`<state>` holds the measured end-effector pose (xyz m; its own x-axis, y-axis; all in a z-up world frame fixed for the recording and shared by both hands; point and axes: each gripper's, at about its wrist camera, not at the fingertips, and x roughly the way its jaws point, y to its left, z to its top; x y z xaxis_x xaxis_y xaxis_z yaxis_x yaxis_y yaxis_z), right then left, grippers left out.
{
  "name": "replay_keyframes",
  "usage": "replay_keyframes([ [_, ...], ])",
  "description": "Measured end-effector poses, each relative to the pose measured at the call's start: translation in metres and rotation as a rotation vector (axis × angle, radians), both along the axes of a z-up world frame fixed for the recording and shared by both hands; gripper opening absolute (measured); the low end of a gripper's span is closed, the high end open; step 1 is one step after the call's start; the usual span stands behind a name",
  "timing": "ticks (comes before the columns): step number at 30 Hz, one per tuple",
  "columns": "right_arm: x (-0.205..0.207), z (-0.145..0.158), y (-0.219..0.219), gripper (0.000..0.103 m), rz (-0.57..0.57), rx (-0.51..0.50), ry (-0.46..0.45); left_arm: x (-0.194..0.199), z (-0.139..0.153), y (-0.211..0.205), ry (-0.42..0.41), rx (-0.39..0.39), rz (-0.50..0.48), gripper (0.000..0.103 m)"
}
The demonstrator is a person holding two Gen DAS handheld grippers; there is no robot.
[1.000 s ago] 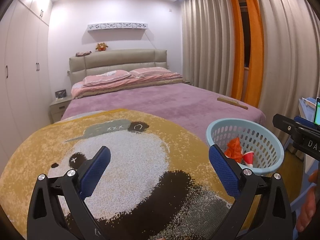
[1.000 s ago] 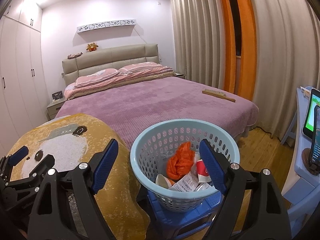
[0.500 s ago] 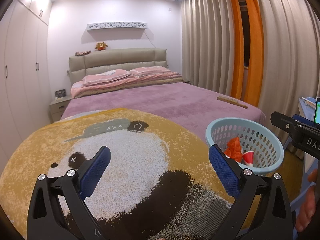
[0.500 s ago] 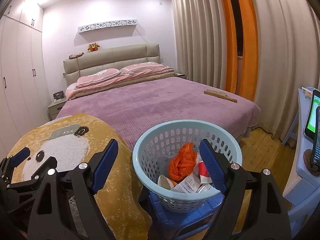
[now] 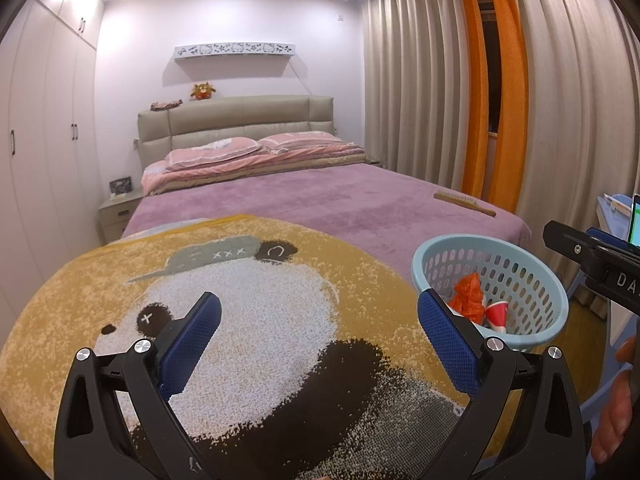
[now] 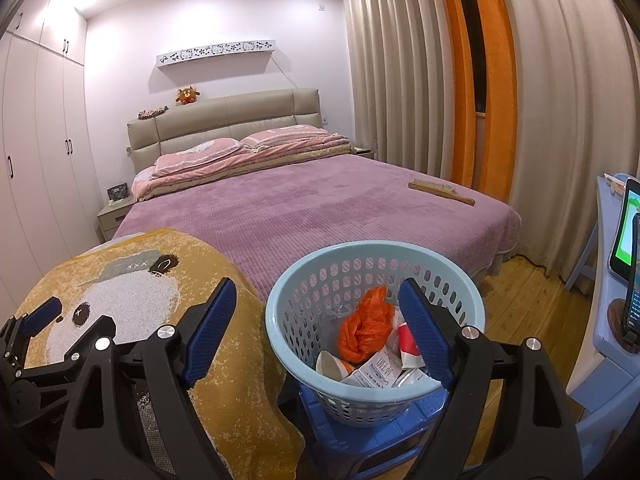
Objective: Collect trash
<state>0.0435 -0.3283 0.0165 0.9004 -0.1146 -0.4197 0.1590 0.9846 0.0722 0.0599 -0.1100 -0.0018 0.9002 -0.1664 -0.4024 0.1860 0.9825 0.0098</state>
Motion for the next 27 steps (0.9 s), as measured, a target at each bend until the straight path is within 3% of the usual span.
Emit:
replay_keyframes([
  [13, -0.005, 0.009, 0.003, 0.079, 0.021, 0.012, -0.015, -0.002, 0.000, 0.003, 0.006, 0.010, 0.027, 0.096],
  [21, -0.015, 0.017, 0.007, 0.079, 0.026, 0.019, -0.033, -0.019, 0.021, 0.000, -0.022, 0.022, 0.021, 0.096],
  [27, -0.024, 0.025, 0.011, 0.079, 0.029, 0.006, -0.051, -0.023, 0.034, 0.011, -0.011, -0.021, 0.013, 0.096],
])
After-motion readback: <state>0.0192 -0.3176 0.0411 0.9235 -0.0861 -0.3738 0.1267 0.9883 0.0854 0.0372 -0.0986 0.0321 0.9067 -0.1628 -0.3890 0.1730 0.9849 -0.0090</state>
